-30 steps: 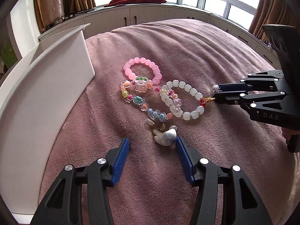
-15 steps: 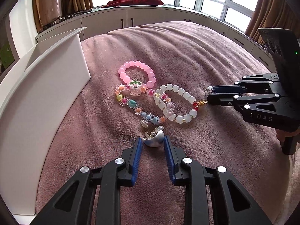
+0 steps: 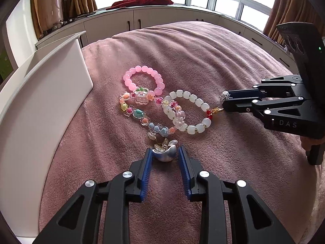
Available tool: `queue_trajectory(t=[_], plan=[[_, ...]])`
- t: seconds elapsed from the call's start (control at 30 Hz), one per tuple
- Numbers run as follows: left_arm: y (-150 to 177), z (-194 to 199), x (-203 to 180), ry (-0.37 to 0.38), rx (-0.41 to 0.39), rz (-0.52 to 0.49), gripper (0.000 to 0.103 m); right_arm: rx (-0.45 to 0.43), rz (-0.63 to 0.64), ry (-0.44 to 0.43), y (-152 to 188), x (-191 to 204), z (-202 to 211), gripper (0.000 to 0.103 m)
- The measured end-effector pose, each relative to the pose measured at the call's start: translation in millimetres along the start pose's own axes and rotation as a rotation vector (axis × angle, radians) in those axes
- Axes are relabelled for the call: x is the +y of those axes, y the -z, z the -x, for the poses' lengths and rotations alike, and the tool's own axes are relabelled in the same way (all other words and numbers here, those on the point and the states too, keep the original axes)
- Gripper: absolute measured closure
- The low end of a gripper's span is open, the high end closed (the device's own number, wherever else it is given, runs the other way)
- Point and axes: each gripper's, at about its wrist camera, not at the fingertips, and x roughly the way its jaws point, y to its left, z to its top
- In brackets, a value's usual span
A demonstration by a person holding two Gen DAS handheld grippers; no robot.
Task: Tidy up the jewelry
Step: 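Close the left tool on the silver earring while the right tool grasps the silver flower charm, then carry both items over the white box and open the left tool to drop the earring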
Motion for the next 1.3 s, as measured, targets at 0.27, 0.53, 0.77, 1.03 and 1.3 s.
queue_trajectory(t=[0.27,0.53,0.77,1.03,1.3], plan=[[-4,-8,1,0.009,0.007,-0.007,0.068,0.005,-0.005,-0.008,0,-1,-3,0.086],[-3,-4,2,0.016,0.001,0.010,0.073,-0.019,-0.009,-0.011,0,-1,3,0.086],[-2,11,4,0.018,-0.018,0.013,0.073,-0.077,-0.025,-0.022,-5,5,20,0.086],[-7,56,18,-0.002,-0.106,0.033,0.073,-0.135,-0.010,-0.035,-23,26,45,0.086],[-6,114,54,-0.071,-0.200,0.062,0.073,-0.207,0.069,-0.073,-72,87,66,0.086]])
